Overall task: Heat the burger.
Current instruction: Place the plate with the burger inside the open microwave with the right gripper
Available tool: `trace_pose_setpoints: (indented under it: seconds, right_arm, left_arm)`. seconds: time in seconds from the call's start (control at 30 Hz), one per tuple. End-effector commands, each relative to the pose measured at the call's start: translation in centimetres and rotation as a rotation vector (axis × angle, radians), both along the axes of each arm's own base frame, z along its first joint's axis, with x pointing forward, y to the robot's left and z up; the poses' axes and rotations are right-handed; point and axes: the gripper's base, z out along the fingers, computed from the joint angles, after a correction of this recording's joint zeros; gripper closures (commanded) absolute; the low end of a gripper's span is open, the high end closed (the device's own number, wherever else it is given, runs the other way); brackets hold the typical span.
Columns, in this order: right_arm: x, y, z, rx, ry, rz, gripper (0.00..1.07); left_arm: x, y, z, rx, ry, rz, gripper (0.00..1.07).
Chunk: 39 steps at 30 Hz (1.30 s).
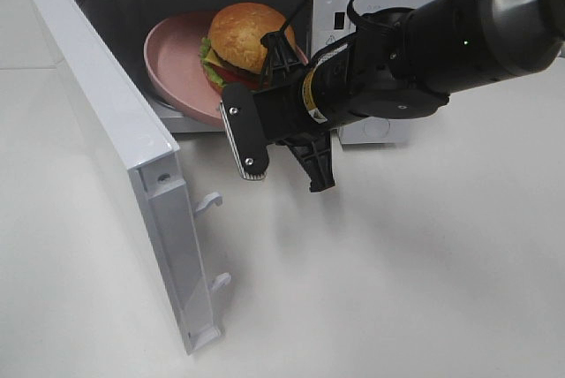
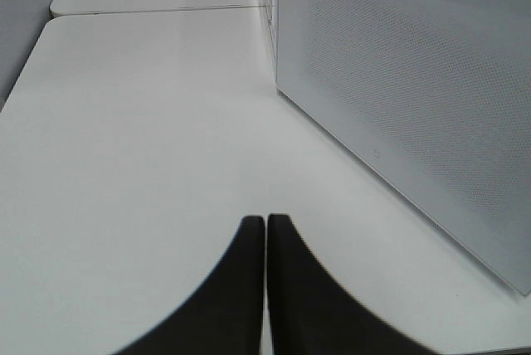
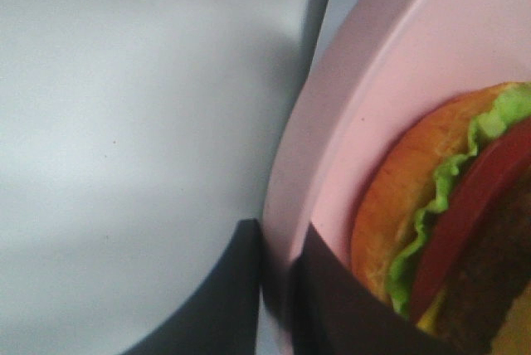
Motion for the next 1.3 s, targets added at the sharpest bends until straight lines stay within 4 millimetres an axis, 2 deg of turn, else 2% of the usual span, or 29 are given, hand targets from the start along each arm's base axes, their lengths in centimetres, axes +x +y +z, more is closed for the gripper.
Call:
trace_pose_setpoints:
  seconds: [0.03,0.27,0.33,0.47,0.57,1.0,1.3]
  right_arm:
    - [0.2,0.3,1.1,0.052,-0.01,-0.016,1.07]
    - [0.1,0.1,1.2,0.063,0.028,-0.067,1.07]
    - [-0.2,0.0,2.0,0.072,0.026,-0.061,1.07]
    - [-0.4,-0.2,2.1,0.049,0.048,-0.066,1.07]
    - [-0.6,-0.6,1.7,-0.023,0.076,-0.047,1.07]
    - [-0.7,-0.4,2.1,-0.067,0.049,0.048,1.07]
    - [0.8,0.6,4.8,-0.122,-0.003,0.086,1.07]
  left_arm:
    - [-0.2,-0.1,0.0,-0.011,-0.027,0.001,1.06]
    - [-0.2,-0.1,0.0,-0.011,-0.027,0.001,1.06]
    - [-0.2,-0.1,0.0,-0.011,-0.027,0.001,1.06]
    - [-0.2,-0.1,0.0,-0.011,-0.027,0.001,1.06]
    - [-0.2,-0.1,0.0,-0.011,-0.027,0.001,1.06]
    - [-0.2,-0.1,0.0,-0.011,-0.027,0.001,1.06]
    - [-0.2,-0.1,0.0,-0.011,-0.027,0.001,1.06]
